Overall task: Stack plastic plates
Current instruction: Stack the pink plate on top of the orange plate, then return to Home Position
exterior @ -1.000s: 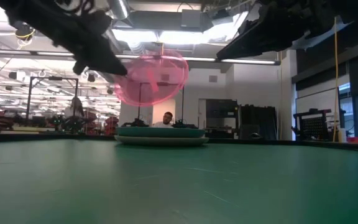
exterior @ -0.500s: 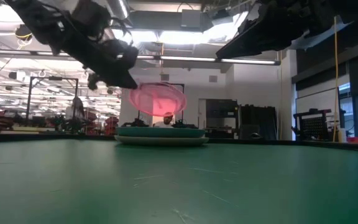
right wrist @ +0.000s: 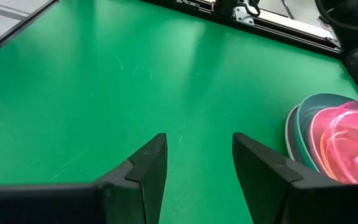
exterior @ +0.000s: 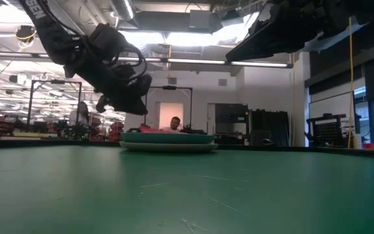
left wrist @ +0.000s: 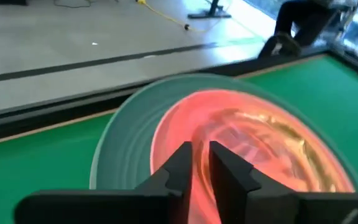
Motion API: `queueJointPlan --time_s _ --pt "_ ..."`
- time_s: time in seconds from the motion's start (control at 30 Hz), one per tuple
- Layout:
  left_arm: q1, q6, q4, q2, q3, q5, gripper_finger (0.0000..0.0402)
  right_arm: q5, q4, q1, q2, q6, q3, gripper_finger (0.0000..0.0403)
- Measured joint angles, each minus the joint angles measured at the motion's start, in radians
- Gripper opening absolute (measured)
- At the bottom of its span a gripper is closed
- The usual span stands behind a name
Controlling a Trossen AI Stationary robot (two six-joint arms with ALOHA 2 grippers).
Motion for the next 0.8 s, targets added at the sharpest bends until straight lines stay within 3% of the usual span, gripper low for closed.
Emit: queueJointPlan --time_s 0.13,0.33,0.53,0.67,0.8 --pt "0.0 0.031 -0.002 0.01 0.0 0.048 0.0085 0.0 0.0 0.0 0.0 0.0 0.0 0.0172" --pt "0.0 0.146 -0.002 -0.012 0.004 0.298 0.015 0.0 -0.002 0.0 0.0 0.0 0.0 0.0172" --pt "-0.081 0.229 -0.079 -0.142 0.006 0.458 0.0166 -0.004 -0.02 0.0 0.0 0.063 0.0 0.0172" --pt "-0.225 0.349 -0.081 -0.218 -0.001 0.434 0.0155 -0.059 -0.004 0.0 0.0 0.084 0.0 0.0172" --pt "-0.379 0.425 0.088 -0.222 -0.059 0.386 0.0135 -0.064 0.017 -0.001 0.0 0.061 -0.002 0.0172"
